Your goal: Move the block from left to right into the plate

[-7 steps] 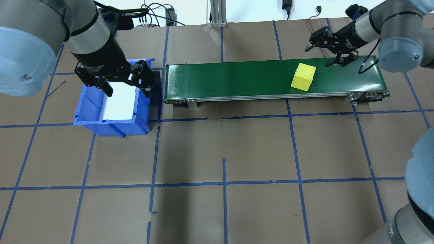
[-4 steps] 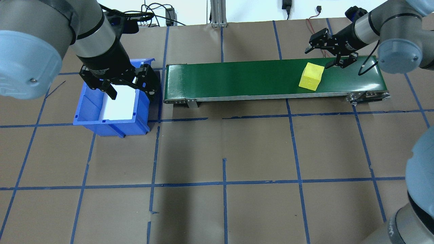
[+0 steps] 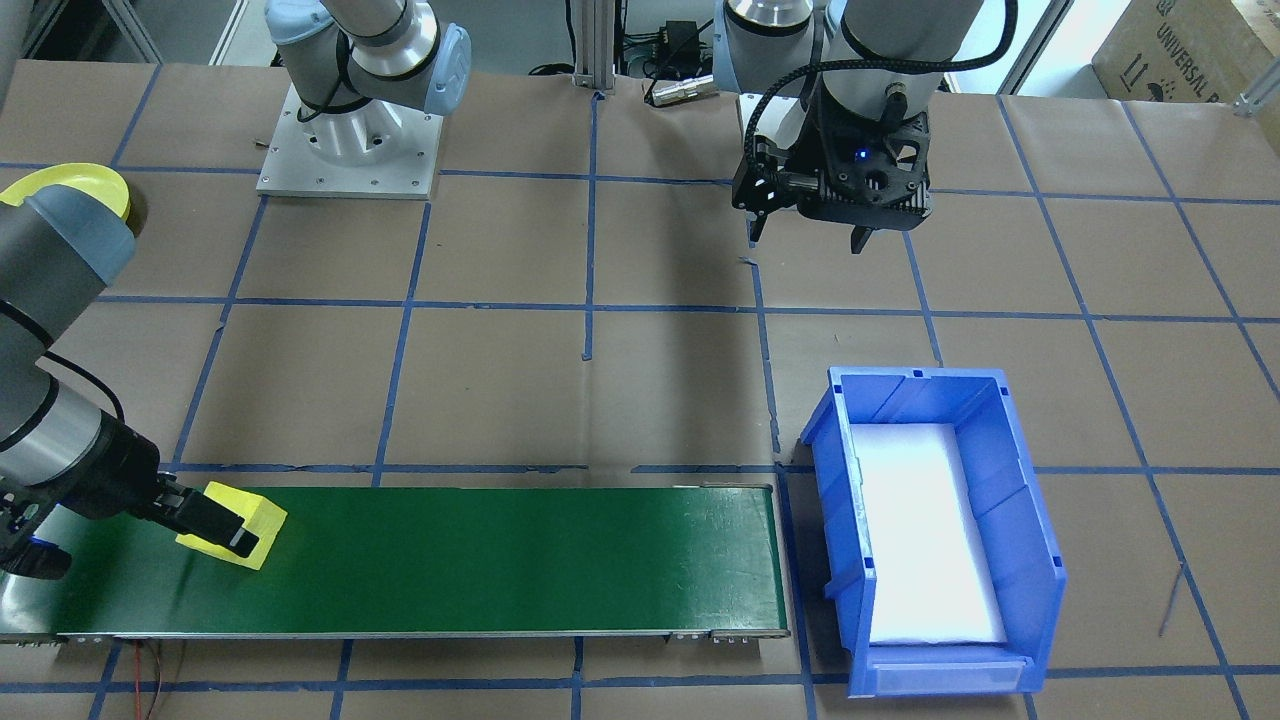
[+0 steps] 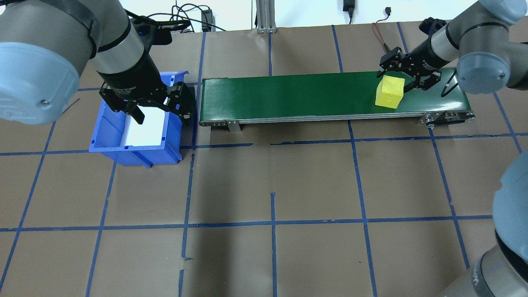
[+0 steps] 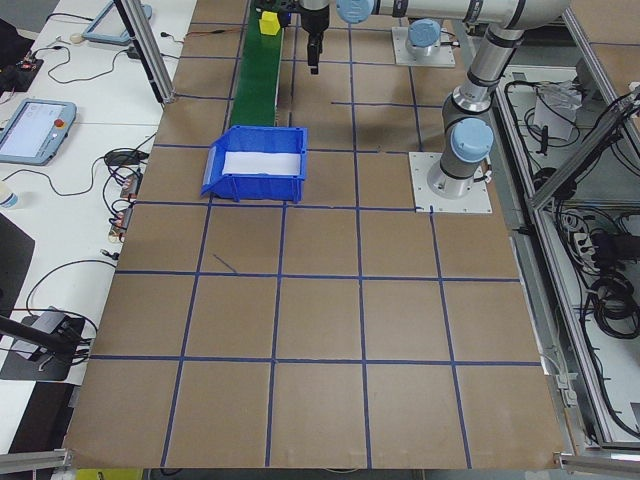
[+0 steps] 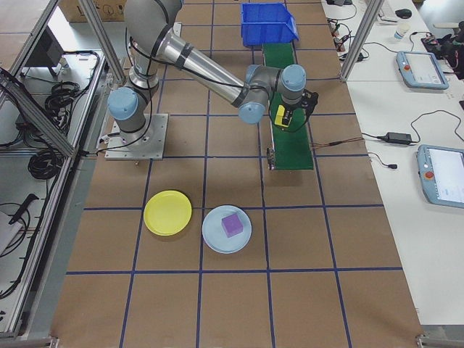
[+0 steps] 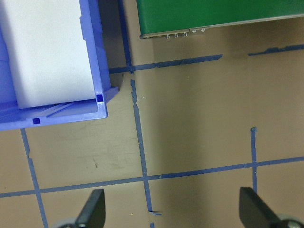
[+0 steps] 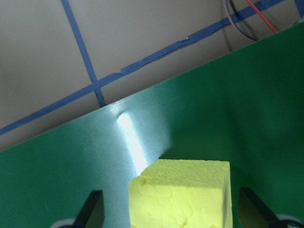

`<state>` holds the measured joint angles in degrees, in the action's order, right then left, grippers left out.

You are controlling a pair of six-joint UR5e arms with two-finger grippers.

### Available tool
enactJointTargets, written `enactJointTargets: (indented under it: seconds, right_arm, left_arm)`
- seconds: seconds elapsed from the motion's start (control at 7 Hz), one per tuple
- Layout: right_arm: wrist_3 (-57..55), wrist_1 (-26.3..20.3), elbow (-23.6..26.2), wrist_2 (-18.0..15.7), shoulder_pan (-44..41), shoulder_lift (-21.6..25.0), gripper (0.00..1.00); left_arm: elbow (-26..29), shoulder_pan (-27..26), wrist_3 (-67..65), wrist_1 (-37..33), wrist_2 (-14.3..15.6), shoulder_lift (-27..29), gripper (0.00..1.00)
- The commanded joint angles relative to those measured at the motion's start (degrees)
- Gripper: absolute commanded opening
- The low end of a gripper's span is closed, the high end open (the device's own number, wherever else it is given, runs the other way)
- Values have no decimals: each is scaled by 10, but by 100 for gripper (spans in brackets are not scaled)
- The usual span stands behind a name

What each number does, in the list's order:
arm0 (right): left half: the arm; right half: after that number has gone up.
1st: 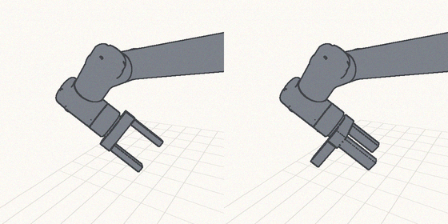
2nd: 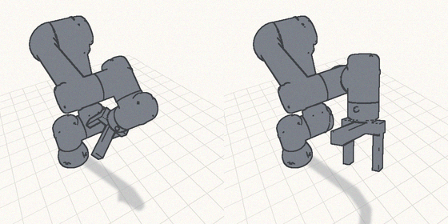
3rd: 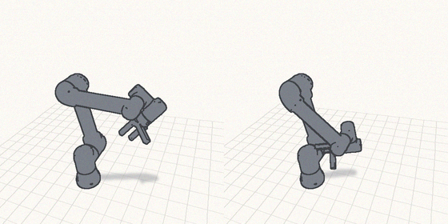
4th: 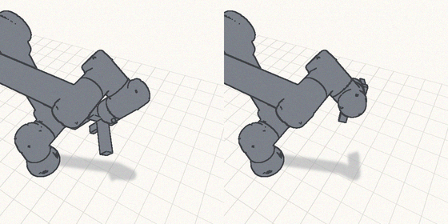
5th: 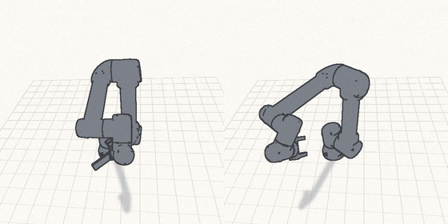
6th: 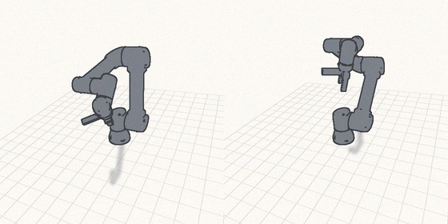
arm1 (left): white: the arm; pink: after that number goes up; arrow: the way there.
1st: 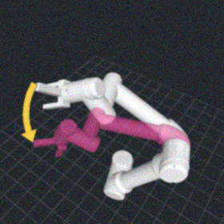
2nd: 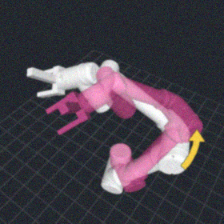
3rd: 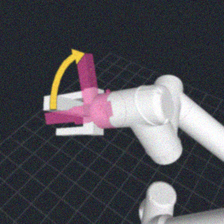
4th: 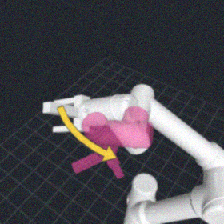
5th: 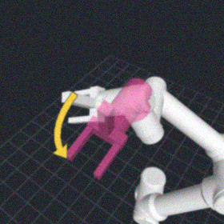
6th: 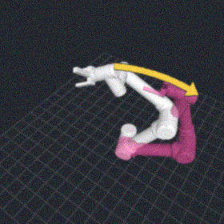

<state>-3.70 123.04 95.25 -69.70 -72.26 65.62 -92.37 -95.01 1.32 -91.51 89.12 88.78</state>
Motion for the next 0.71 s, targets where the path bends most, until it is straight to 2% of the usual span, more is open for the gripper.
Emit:
enactJointTargets:
  seconds: [0.0, 0.14, 0.29, 0.43, 0.57]
  right_arm:
    - [18, -1, 10, -47, 0, -1, 96]
    - [72, -3, 9, -74, 0, -2, 53]
    - [92, -5, 6, -83, 7, -1, 25]
    - [118, -17, 3, -121, 23, 13, 23]
    - [165, -71, 5, -136, 53, 48, 22]
  left_arm:
    - [-1, 0, 0, -1, 0, 0, 100]
    - [-1, 0, 0, -1, 0, -1, 100]
    - [-1, 0, 1, -1, 0, 0, 100]
    - [-1, 0, 1, -1, 0, -1, 100]
    - [-1, 0, 1, -1, 0, 0, 100]
